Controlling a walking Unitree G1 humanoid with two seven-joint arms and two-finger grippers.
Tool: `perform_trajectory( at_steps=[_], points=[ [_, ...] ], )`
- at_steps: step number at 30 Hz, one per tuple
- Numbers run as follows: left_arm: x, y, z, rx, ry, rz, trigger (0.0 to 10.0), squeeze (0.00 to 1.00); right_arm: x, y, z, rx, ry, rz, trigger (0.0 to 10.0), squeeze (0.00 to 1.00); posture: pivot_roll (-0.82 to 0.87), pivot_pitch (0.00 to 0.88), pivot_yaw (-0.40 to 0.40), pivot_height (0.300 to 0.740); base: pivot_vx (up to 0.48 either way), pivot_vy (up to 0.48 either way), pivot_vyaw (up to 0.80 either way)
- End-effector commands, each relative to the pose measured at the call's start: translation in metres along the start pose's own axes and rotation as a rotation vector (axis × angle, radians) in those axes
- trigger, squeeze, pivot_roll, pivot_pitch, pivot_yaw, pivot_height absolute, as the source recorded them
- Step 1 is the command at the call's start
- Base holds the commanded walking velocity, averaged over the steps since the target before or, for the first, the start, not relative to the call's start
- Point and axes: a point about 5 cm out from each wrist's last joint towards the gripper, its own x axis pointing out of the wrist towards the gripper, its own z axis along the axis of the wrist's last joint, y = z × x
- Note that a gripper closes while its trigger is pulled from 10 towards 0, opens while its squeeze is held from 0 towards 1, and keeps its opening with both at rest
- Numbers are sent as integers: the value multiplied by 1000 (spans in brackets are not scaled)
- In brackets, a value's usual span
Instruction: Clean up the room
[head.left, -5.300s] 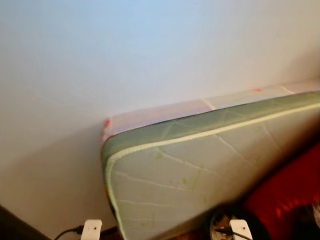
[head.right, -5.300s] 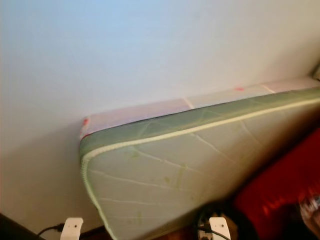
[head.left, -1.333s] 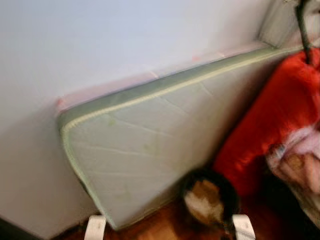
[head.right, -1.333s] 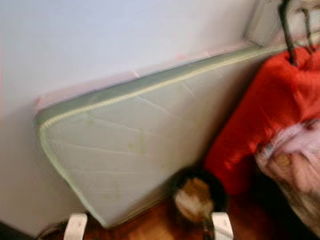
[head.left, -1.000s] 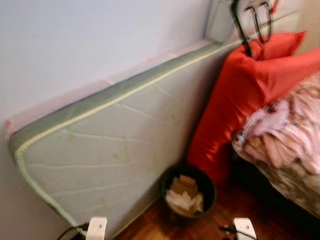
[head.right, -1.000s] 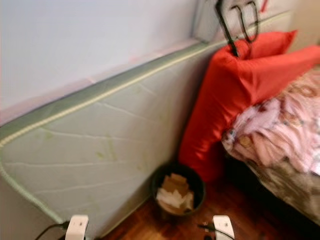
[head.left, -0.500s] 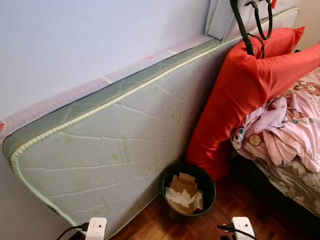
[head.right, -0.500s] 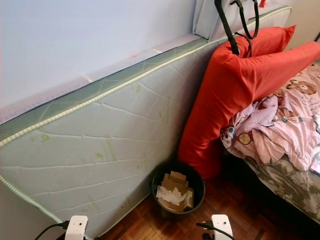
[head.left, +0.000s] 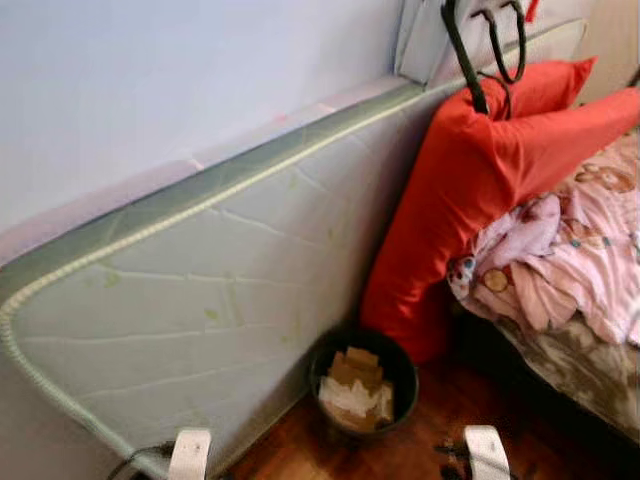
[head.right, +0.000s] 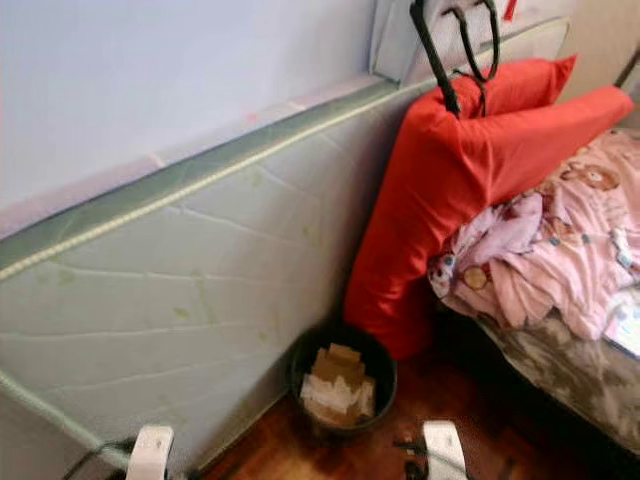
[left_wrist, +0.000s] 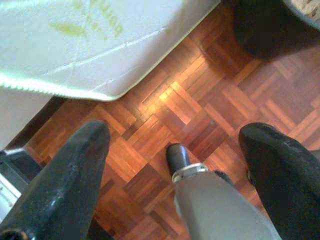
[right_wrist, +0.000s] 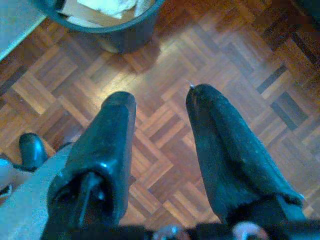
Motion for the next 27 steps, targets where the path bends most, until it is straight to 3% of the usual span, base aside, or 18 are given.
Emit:
perform_trajectory(
  at_steps=[1,27],
  points=[
    [0,-6,-1,-16,8,-7,10000,0,-1,-8,3,-8,-6,-25,10000,0,-62,0,-53,740,0,-259,0],
    [1,-6,1,-22,9,-3,10000,0,-1,-7,6,-8,-13,-25,10000,0,-65,0,-44,740,0,-289,0]
  ],
)
